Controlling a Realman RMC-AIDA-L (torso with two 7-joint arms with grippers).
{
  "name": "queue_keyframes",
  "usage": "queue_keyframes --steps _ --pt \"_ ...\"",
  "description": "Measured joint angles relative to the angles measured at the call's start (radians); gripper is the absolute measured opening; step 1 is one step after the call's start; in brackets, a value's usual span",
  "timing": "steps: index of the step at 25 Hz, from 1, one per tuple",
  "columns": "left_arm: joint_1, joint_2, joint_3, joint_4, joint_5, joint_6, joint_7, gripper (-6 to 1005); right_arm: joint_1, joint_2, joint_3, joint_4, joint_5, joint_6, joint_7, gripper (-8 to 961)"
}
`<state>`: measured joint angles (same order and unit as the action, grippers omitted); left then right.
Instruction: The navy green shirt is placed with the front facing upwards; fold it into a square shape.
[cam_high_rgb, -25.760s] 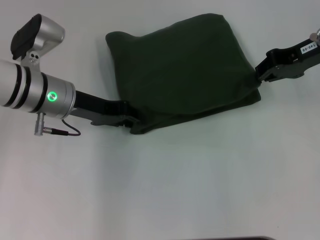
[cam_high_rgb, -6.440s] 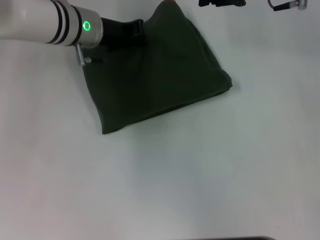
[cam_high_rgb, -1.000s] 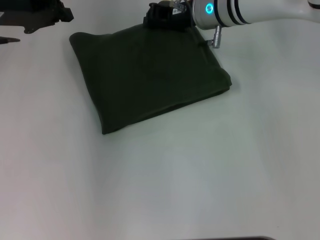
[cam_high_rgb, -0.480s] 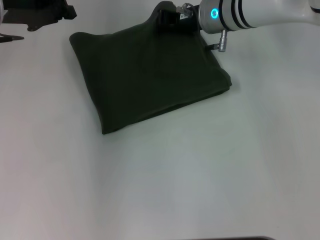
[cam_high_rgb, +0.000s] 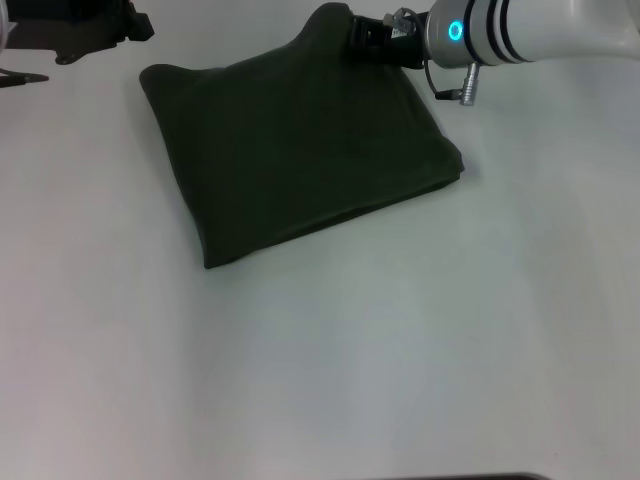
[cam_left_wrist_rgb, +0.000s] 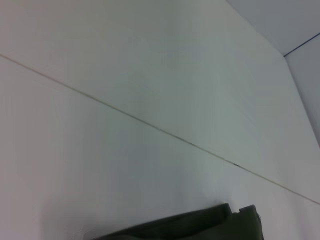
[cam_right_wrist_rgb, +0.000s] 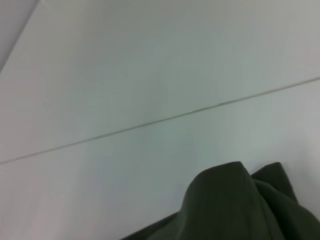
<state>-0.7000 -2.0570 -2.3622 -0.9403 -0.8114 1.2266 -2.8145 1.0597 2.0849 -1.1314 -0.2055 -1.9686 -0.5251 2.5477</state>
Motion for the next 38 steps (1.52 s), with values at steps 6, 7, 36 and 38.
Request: queue_keyframes --steps 6,7,36,38 --pt "0.003 0.000 0.000 0.000 0.000 -0.006 0.001 5 -0.035 0.009 0.016 -0.072 0.061 -0.097 -0.005 78" --pt "0.003 0.000 0.000 0.000 0.000 -0.006 0.001 5 -0.033 0.011 0.014 -0.070 0.071 -0.099 -0.008 78" --pt "-0.035 -0.033 0.002 0.002 0.000 -0.030 0.001 9 0.000 0.002 -0.057 0.072 0.228 0.110 -0.162 84" --pt "-0.035 -0.032 0.002 0.001 0.000 -0.030 0.001 9 -0.008 -0.002 -0.057 0.069 0.228 0.111 -0.161 85"
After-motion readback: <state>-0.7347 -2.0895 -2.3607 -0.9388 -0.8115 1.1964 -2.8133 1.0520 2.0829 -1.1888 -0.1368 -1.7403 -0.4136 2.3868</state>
